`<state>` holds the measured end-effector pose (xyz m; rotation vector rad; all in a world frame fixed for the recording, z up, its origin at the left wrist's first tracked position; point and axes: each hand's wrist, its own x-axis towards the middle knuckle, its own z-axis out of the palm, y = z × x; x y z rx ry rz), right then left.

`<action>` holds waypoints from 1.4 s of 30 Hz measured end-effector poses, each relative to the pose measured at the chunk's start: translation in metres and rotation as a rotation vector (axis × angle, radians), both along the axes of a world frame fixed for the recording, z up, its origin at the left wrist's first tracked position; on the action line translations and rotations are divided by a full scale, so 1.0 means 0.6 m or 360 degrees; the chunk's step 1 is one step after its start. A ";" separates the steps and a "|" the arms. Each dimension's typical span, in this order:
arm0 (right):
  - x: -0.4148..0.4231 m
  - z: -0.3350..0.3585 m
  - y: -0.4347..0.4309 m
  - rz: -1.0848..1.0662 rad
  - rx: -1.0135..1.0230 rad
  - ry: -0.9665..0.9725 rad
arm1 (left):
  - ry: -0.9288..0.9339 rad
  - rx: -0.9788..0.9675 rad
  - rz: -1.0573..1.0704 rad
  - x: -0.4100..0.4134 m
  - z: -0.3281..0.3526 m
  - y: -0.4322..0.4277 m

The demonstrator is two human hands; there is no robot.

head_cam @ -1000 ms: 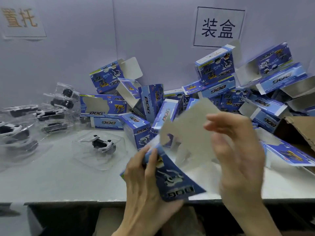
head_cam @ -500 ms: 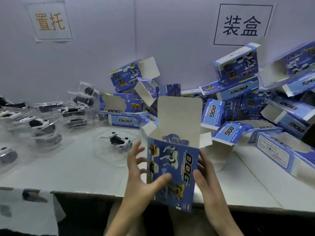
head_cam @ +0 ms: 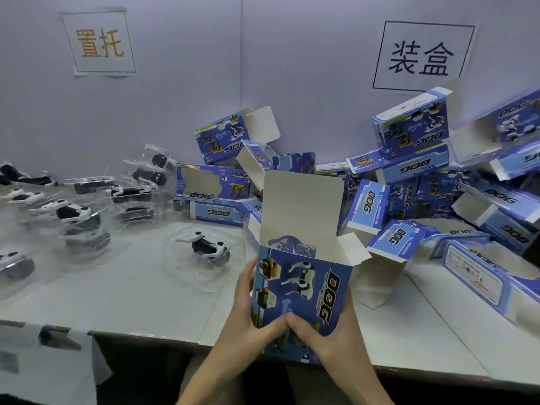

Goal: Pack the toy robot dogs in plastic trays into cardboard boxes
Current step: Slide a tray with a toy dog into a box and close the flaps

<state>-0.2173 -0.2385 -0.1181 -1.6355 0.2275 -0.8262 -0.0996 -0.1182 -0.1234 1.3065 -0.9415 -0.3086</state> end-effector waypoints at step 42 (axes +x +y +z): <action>-0.004 0.151 0.000 -0.0109 0.0113 -0.0243 | -0.0063 -0.0159 0.1828 0.171 -0.014 0.118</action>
